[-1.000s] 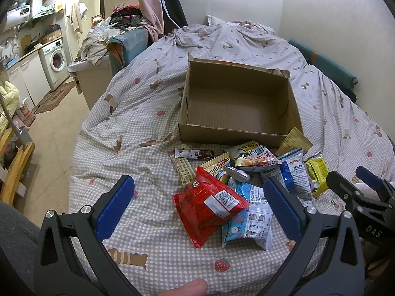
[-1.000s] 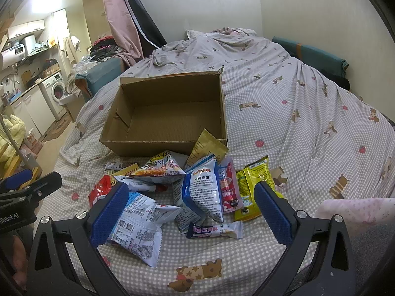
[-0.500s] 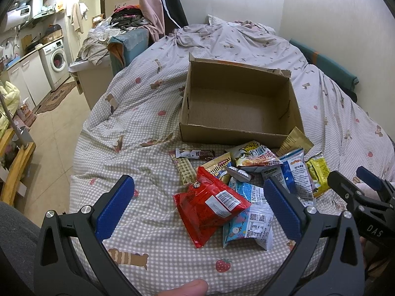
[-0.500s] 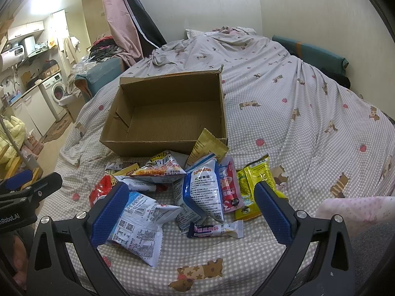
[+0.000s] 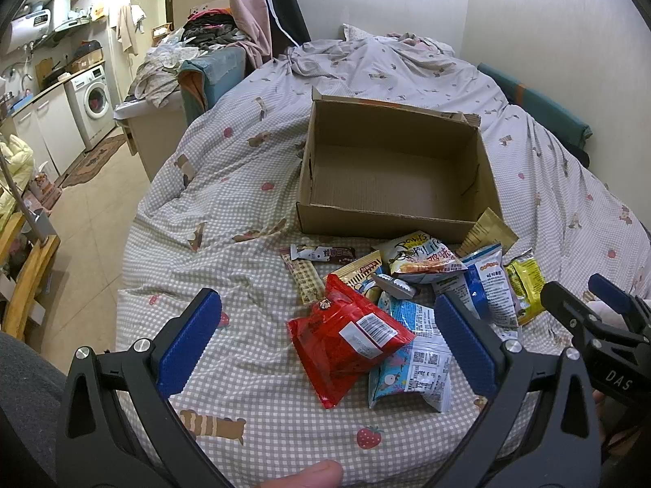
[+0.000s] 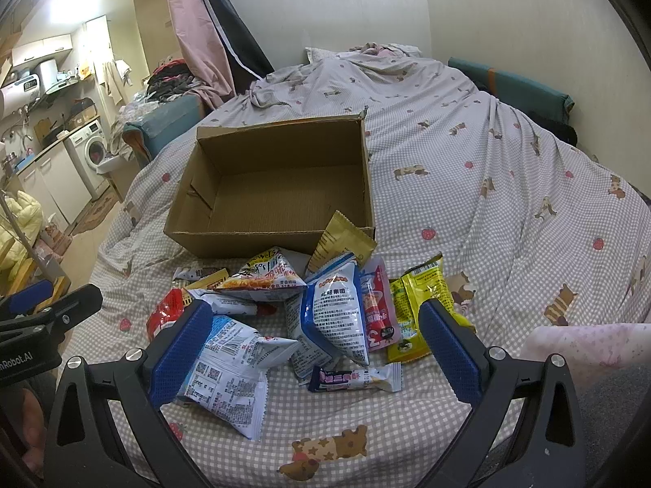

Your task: Organize snacks

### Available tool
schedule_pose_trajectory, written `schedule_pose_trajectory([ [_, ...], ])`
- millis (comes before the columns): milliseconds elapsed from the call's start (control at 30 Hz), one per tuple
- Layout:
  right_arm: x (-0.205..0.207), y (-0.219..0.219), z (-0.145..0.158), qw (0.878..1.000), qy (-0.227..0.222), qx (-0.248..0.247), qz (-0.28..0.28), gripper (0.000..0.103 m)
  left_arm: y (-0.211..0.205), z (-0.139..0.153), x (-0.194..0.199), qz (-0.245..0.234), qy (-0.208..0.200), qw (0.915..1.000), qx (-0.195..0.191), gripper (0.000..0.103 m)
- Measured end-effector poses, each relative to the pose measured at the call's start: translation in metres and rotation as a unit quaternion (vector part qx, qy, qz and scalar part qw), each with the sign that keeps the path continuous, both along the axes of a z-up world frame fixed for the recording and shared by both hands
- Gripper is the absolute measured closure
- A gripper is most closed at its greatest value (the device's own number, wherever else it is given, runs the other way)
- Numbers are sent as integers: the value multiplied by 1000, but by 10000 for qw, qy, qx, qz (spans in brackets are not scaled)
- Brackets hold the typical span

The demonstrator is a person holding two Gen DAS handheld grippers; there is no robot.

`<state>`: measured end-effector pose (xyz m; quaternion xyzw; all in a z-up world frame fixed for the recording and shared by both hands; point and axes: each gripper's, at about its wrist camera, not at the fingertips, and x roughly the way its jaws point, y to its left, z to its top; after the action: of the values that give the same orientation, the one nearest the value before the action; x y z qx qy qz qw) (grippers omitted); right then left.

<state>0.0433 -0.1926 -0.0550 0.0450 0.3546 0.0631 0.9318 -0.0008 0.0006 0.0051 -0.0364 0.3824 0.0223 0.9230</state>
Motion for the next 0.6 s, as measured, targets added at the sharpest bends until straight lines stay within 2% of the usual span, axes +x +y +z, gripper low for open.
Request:
schedule_pose_trajectory([
  [600, 0, 0, 0, 10000, 7, -12, -11, 0, 1, 0, 0, 16, -4, 10000, 15, 0],
])
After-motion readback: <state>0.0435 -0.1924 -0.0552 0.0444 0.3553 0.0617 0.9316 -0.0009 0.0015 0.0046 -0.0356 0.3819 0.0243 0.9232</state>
